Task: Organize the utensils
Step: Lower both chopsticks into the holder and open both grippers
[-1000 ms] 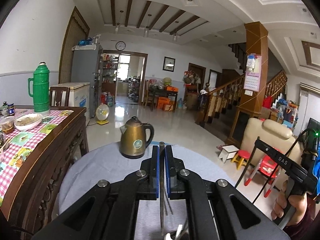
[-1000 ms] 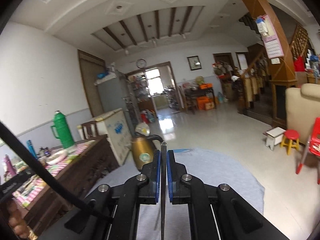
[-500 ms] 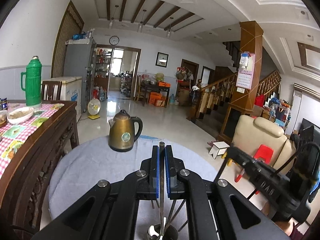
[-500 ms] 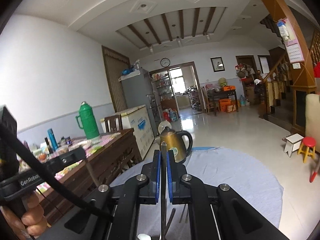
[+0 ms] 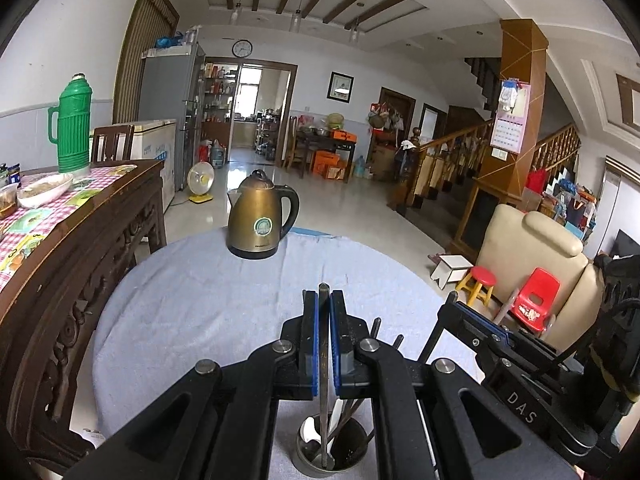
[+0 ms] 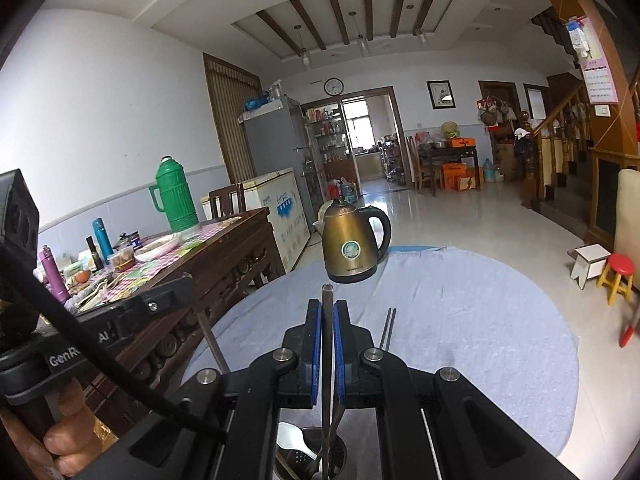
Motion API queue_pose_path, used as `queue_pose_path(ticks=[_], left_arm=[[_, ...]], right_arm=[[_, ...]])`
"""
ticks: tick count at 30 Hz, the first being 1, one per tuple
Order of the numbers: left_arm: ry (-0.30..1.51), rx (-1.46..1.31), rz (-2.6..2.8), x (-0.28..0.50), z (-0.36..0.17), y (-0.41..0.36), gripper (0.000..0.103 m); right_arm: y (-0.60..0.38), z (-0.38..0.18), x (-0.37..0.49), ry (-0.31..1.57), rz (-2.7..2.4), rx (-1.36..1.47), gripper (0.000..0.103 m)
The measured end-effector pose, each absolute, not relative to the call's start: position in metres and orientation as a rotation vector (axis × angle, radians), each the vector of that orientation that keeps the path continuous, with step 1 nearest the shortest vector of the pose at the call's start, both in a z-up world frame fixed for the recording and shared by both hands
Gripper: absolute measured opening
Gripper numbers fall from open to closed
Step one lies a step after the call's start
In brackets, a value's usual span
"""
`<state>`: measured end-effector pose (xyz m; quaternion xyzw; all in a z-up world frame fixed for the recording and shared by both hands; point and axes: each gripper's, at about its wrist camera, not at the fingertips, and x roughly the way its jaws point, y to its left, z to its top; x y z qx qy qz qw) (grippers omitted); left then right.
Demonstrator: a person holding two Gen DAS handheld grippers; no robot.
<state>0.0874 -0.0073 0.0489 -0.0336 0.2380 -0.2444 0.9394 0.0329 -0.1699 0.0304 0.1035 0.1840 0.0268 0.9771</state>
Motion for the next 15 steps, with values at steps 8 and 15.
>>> queue_pose_path(ticks=[8, 15], left_arm=[[0.492, -0.038, -0.482, 0.083, 0.045, -0.013, 0.005], [0.509, -0.021, -0.467, 0.083, 0.042, -0.016, 0.005]], right_arm=[[-0.170, 0.025, 0.032, 0.387, 0.062, 0.220, 0.007], [-0.175, 0.017, 0.032, 0.411, 0.063, 0.231, 0.007]])
